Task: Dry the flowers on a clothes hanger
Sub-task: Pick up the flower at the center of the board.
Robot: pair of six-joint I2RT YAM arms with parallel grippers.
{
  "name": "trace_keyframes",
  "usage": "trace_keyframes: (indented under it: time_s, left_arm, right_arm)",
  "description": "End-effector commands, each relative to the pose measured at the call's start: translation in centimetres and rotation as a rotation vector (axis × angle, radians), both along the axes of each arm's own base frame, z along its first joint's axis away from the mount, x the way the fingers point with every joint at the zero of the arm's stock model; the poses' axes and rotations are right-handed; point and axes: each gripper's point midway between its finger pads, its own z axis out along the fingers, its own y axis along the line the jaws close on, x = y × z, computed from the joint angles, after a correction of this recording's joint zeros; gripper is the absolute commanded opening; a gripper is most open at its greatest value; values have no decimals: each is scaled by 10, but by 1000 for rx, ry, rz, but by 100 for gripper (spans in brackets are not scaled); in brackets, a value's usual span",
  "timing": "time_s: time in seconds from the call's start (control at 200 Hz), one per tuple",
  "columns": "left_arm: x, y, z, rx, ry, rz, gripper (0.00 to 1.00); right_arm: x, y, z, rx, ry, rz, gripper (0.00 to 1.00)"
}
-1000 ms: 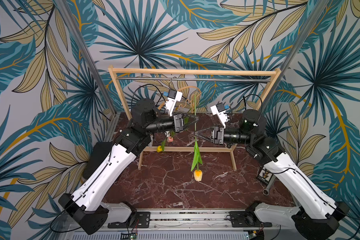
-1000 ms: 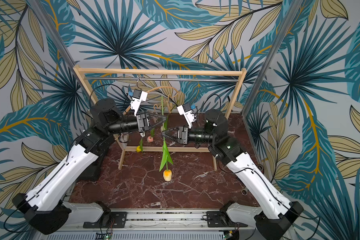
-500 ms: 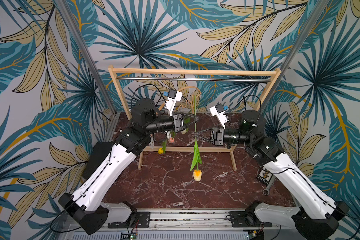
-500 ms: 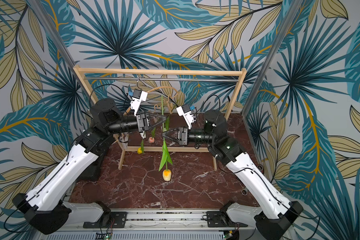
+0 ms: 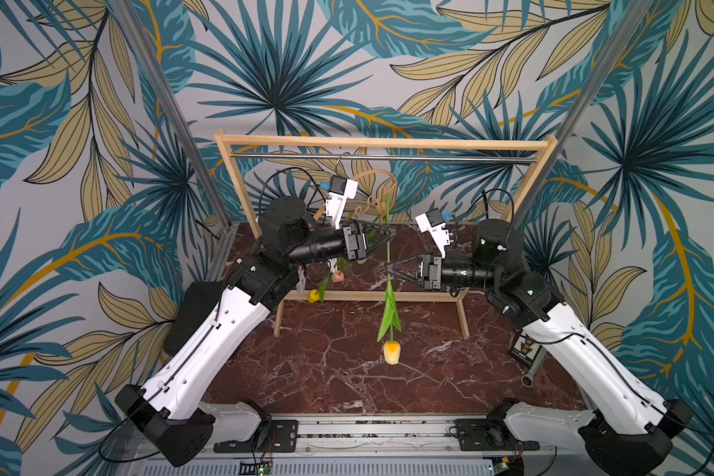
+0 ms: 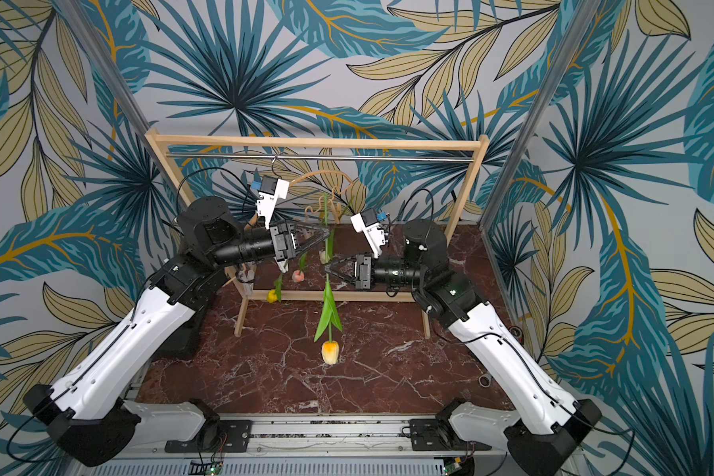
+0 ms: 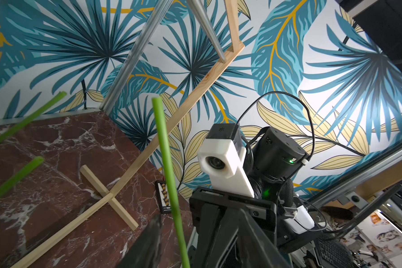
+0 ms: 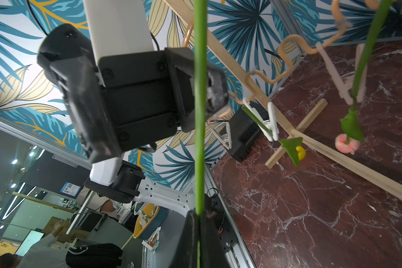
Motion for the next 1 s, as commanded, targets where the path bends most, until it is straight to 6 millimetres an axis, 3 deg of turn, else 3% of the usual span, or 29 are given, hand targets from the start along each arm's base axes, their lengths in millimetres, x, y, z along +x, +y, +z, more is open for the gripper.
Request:
trace_keyframes:
  time_s: [0.0,0.185,0.426,0.801,0.997]
  left_arm:
    - [9,18,4,15,-49,135,66]
    - [20,49,10,52,-86,336,77]
    - [44,134,-2,169,16,752,79]
    - [20,226,0,359,-28,1087,83]
    - [13,249,-17,356,21,1171,85]
  right_arm:
    - [9,-12,-5,-69,-30,-89,1]
    - [21,-30,-20,-184,-49,-213,0]
    - [21,-49,-30,-265,-86,-287,0]
    - [26,-53,-43,-314,-79,-315,0]
    - [28,-49,-42,-296,-82,-322,0]
